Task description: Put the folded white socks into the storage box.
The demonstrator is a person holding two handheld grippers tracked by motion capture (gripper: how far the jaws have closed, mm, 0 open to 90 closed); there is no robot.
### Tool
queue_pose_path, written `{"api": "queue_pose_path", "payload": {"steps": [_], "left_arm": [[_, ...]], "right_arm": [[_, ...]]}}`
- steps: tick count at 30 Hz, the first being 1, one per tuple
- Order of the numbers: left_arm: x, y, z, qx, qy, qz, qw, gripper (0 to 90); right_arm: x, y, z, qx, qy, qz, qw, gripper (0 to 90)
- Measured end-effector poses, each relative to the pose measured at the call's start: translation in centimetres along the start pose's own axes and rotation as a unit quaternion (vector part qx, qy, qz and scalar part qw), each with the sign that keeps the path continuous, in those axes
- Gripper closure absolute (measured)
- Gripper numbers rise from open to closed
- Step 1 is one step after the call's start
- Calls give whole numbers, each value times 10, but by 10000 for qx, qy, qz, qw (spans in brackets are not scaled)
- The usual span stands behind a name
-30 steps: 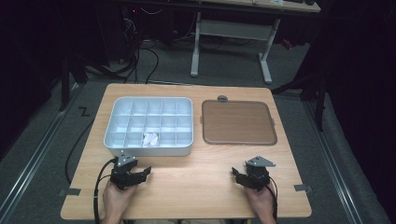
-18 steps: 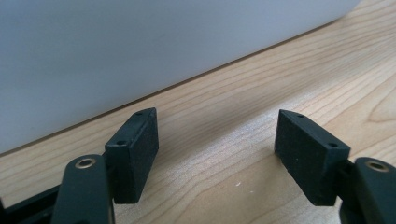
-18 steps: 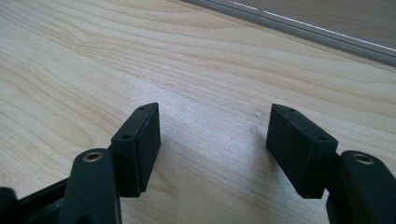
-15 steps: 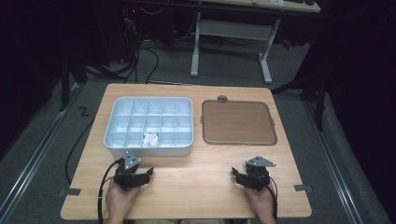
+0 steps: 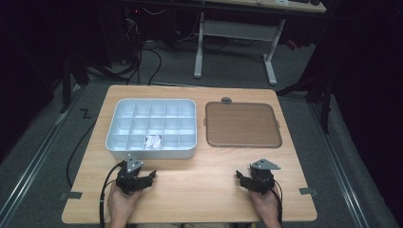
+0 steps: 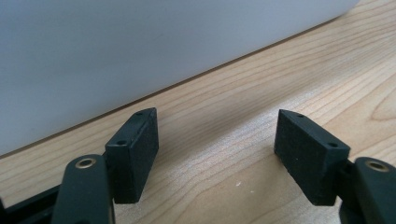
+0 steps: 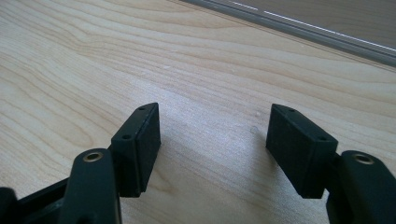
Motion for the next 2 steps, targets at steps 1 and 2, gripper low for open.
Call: {"api": "queue_pose_path", "payload": {"steps": [1, 2], "left_arm": [[0, 0, 0, -1, 0, -1, 10000, 312], [0, 0, 0, 1, 7, 1, 10000, 312]], "right_arm": [[0, 0, 0, 3, -2, -2, 10000, 357], [0, 0, 0, 3, -3, -2, 10000, 357]]}}
Point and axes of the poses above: each handheld gripper's, and its own axes: x roughly backward along the jaws, z roughly out of its underside, y roughly to its left, the point moved 7 cm from there along -x, roughly forward along the jaws, and after that the axes turned 5 degrees about -z, right-handed, at the moved point
